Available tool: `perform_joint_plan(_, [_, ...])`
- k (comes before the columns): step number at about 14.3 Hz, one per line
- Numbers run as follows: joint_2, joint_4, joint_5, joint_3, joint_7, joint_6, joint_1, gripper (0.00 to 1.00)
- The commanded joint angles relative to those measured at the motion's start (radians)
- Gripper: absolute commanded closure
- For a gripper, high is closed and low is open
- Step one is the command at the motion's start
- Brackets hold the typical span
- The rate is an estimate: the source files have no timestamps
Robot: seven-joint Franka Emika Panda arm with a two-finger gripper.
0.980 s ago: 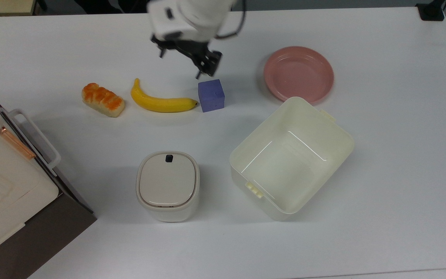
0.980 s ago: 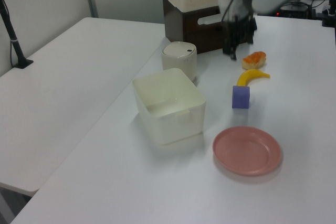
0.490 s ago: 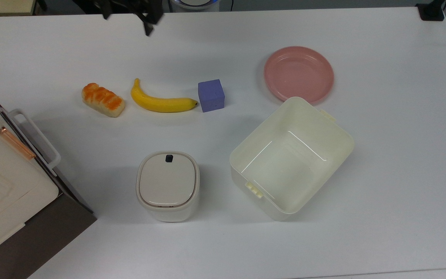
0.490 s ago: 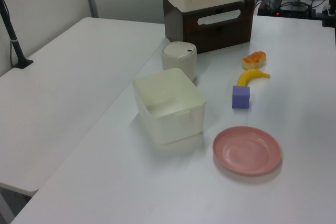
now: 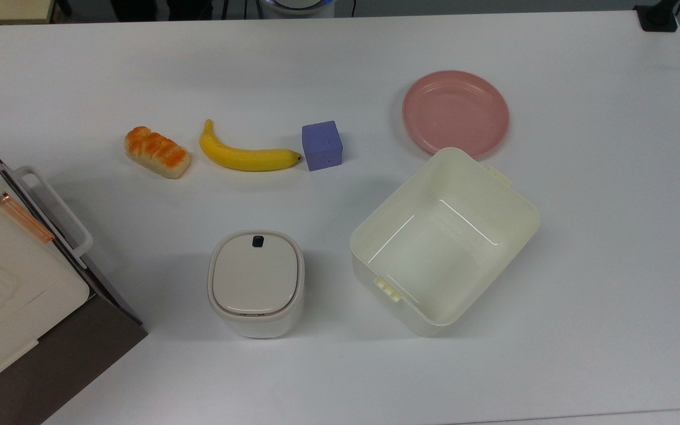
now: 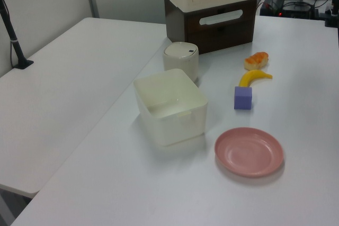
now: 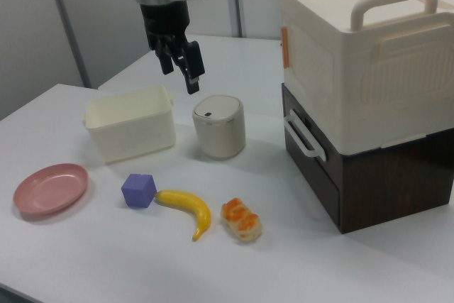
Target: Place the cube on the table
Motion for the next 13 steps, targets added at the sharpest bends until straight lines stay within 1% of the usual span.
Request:
perform_joint_plan(1, [-0.019,-0.022,0.023,-0.004,-0.014,0.016,0.028,0.0])
perform_joint_plan(4, [-0.017,-0.056,0.023,0.004,-0.005,0.101,0.033,0.0])
perform_joint_plan(13, [-0.008,-0.059,0.028,0.01,-0.001,0.107,0.036,0.0])
